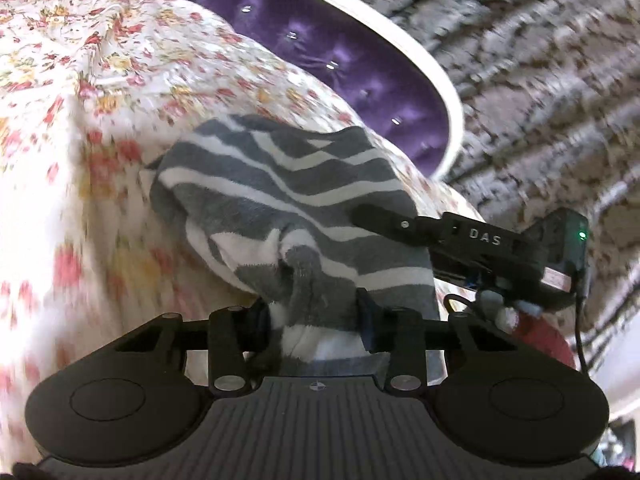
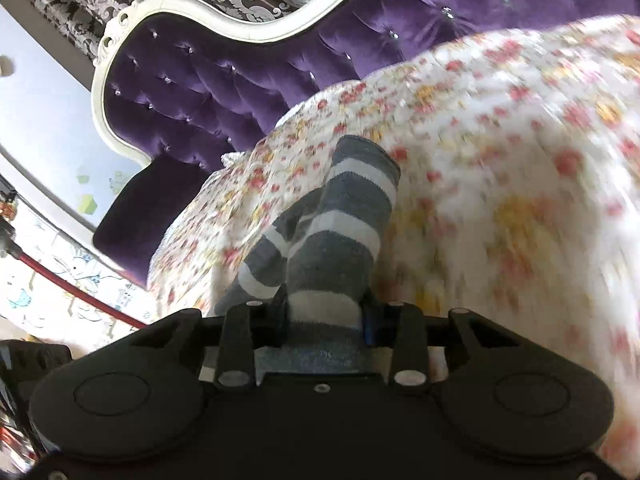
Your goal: Fold small clothes
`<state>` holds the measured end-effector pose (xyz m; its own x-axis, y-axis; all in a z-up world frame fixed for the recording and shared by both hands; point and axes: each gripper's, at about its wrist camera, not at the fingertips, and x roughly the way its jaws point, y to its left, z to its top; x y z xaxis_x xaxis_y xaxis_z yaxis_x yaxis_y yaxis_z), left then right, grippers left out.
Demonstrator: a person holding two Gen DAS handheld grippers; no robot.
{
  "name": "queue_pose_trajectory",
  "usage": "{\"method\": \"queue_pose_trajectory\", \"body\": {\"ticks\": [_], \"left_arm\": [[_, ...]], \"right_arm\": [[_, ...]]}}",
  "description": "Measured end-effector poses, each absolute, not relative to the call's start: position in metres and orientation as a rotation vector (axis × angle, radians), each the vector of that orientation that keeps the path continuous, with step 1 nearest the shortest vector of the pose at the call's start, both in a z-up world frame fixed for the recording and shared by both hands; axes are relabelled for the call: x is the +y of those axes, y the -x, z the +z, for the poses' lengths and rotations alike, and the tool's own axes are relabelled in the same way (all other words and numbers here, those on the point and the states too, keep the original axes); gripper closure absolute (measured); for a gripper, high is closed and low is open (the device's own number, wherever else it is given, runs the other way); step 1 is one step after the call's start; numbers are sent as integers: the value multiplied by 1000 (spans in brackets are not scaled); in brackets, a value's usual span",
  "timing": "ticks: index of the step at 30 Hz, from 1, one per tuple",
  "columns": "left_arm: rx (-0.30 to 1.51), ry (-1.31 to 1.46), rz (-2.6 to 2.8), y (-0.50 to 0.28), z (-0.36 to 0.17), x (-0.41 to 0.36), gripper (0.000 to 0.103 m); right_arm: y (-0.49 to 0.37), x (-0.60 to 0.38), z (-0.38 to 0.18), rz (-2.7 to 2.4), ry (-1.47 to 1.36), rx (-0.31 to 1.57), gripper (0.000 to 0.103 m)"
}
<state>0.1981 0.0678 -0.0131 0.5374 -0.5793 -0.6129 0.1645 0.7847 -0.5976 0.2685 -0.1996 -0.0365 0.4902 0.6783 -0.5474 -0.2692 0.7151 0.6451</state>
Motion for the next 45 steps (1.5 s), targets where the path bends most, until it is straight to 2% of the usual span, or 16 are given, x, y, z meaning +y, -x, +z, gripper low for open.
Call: {"method": "queue_pose_trajectory", "body": {"ticks": [6,12,16,21,22,23,24,26,30,35,43,45], "left_arm": [[907,440,-468,-126,-9,52,64],[905,332,-324,-86,-37,46,63],[872,342,-249,-70,-51,59,50],[758,284,-166,-47,-38,61,51],[730,263,-154,-41,-33,59,51],[694,240,-145,-34,-27,55,51],[659,217,-139,-31,-21,50,51],[594,172,-134,-23,-11,40,50],[543,118,-148,-27,-3,22,43],[560,120,-141,-38,-11,7,43],[617,141,-57,-44,-33,22,43],[655,159,-23,-48,-43,29,43]], "right_arm": [[-193,-212,-33,626,-515,897,56],[-153,-218,-53,520,-387,853,48],[-134,-227,-53,456,-347,759,42],[-101,-226,-35,428,-287,628,43],[-93,-225,-31,430,-268,601,44],[-87,-222,-28,438,-251,579,51],[-80,-219,-25,445,-230,560,64],[-67,-211,-20,454,-186,524,77],[-55,-197,-23,474,-135,512,78],[-65,-193,-62,428,-115,637,79],[-68,-203,-63,443,-148,624,79],[-67,-204,-65,438,-166,629,82]]}}
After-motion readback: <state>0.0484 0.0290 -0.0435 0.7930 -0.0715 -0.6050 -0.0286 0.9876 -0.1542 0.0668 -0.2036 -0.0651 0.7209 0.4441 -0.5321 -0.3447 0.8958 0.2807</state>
